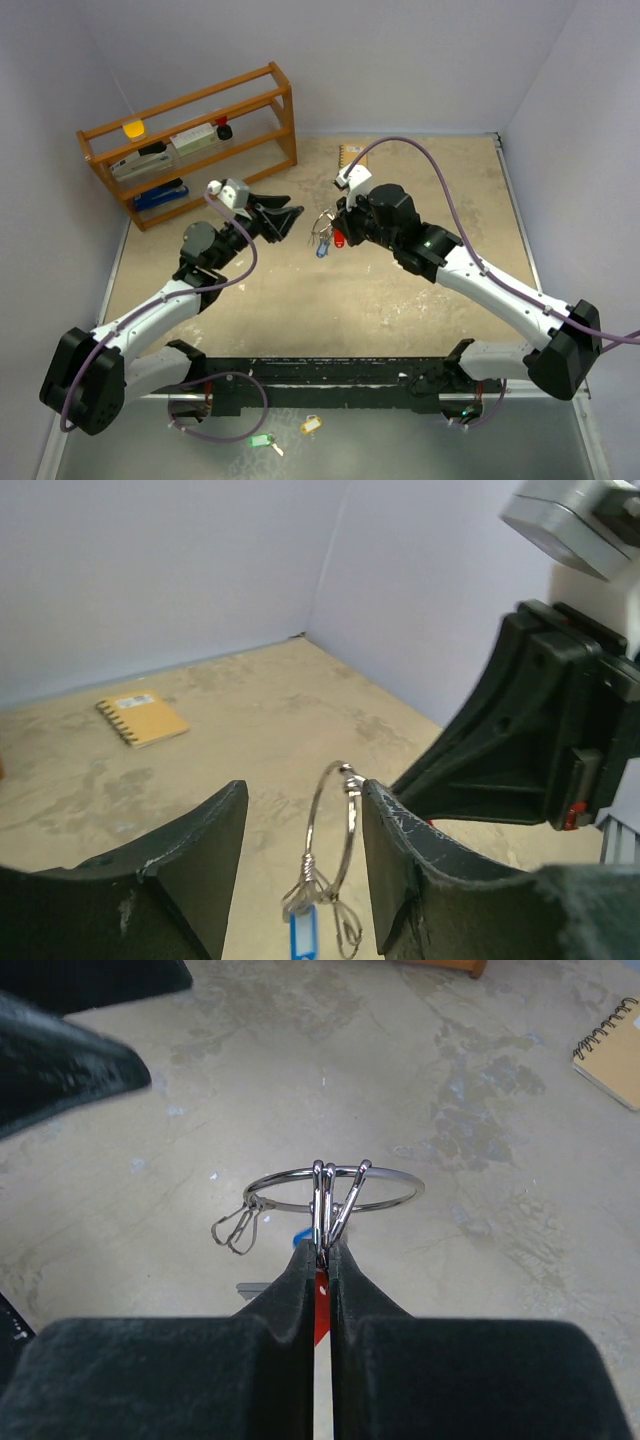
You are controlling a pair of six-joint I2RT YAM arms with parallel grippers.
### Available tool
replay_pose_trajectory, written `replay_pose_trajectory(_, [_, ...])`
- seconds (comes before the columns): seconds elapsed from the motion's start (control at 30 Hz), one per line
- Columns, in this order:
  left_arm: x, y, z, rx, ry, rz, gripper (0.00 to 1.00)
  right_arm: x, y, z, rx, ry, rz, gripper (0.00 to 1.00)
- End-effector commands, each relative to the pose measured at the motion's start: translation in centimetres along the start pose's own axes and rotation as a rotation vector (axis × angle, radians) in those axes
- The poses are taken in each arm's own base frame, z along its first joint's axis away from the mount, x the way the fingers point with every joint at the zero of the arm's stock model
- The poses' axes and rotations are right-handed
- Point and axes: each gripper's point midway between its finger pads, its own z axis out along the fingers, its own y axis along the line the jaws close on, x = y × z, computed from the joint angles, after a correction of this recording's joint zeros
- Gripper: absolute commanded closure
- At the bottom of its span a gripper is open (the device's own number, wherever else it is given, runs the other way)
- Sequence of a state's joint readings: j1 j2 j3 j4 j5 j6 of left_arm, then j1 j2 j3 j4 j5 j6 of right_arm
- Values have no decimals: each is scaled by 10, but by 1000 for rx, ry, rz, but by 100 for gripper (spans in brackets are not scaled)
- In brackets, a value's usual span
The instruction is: Remove the keys from the keyring
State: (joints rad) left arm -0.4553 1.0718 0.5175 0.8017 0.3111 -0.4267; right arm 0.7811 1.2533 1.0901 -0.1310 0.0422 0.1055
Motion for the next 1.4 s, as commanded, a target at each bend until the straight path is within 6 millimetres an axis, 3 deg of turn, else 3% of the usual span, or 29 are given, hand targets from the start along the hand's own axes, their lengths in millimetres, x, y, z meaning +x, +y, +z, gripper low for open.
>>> replay_pose_trajectory(0.0, [-11, -36, 19, 125, -25, 126, 52, -35, 6, -15, -16, -104, 6, 100])
replay_pose_trajectory(0.13, [8, -32, 22, 92, 34, 163, 52, -37, 6, -17, -9, -107, -5, 100])
replay_pose_trajectory(0.33, [14, -26, 17, 61, 66, 185, 53, -41, 7, -19, -9, -119, -10, 100])
replay_pose_trajectory(0.53, [29, -16, 14, 25, 103, 193, 61, -45, 11, -19, -22, -132, -4, 100])
replay_pose_trajectory(1.1, [54, -47, 15, 161, 146, 151, 63, -49, 13, -19, -15, -142, -11, 100])
replay_pose_trajectory(1.37, [43, -47, 8, 132, 132, 174, 63, -46, 10, -17, 1, -135, -18, 100])
